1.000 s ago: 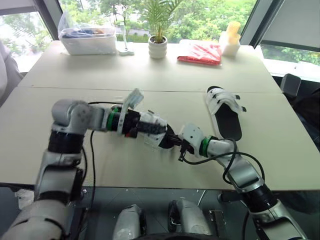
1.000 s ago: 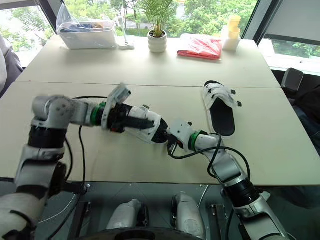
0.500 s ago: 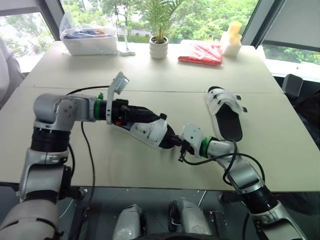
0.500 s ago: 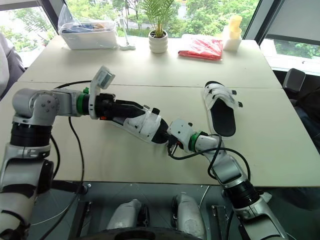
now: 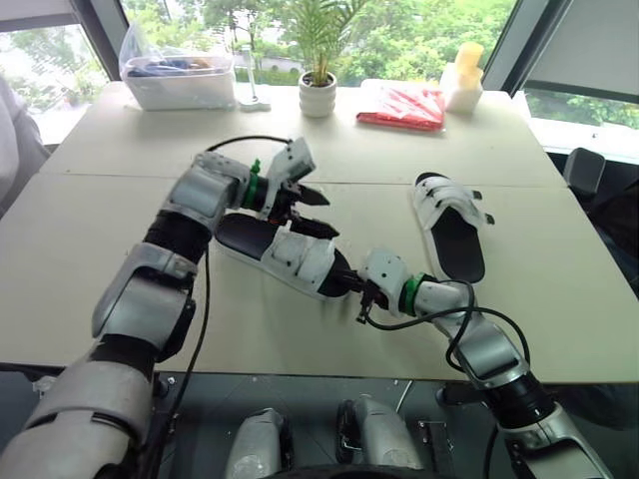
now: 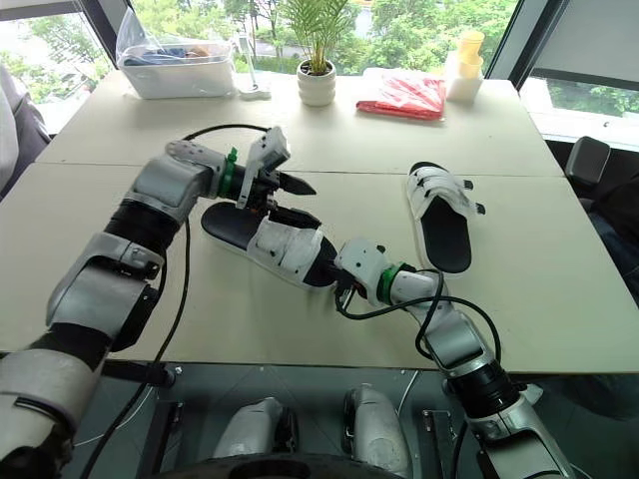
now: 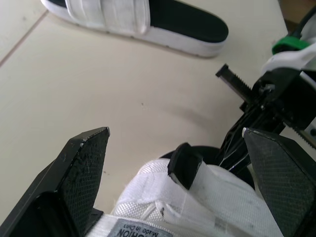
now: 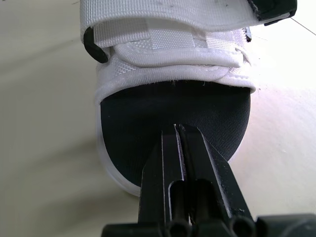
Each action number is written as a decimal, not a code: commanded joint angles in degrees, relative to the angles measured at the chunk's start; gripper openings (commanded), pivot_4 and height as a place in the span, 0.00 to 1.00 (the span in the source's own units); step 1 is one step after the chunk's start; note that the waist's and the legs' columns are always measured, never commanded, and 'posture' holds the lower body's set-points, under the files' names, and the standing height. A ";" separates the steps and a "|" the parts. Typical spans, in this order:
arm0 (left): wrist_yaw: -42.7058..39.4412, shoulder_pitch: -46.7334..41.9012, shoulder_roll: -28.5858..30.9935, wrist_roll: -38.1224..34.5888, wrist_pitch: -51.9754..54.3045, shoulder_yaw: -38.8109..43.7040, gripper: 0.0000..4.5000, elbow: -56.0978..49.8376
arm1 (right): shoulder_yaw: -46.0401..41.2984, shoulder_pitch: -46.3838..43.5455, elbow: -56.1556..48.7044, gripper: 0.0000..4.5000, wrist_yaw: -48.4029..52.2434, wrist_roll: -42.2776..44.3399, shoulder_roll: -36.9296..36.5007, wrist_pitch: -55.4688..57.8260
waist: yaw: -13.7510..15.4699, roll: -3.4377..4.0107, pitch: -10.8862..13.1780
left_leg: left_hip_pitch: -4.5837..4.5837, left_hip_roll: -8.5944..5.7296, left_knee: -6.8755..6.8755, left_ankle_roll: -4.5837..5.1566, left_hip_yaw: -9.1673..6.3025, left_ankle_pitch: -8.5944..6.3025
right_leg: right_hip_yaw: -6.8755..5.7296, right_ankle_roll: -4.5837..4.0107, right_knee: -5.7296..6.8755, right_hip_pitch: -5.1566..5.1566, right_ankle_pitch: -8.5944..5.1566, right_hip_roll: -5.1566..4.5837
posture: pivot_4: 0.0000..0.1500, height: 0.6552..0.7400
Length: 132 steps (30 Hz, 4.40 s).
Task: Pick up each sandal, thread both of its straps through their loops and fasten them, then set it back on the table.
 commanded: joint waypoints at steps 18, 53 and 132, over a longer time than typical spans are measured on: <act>-5.24 -7.45 -3.96 0.17 5.42 10.16 0.03 10.16 | 5.39 4.30 7.57 0.00 1.14 -2.92 -0.88 5.15 | -0.01 -0.09 -0.01 | -0.01 0.01 0.02 0.12 0.00 -0.06 | -0.01 0.02 0.00 0.01 0.00 0.00 | 1.00 0.87; -7.47 -3.78 -5.86 7.80 -19.36 12.46 0.28 12.38 | 5.06 5.97 5.77 0.00 0.24 -2.73 -1.37 5.96 | 0.08 -0.16 -0.13 | 0.05 0.01 0.04 0.03 0.00 -0.02 | -0.04 0.01 0.05 0.07 0.01 0.00 | 1.00 0.87; 31.85 5.90 -6.39 -24.51 37.37 40.68 0.00 -14.92 | -49.20 39.86 -46.57 1.00 -7.01 47.35 -20.64 15.02 | 1.58 -0.07 0.99 | -1.56 -0.38 1.20 0.27 -1.52 -0.10 | 0.02 0.48 0.15 -0.32 0.09 0.17 | 1.00 0.87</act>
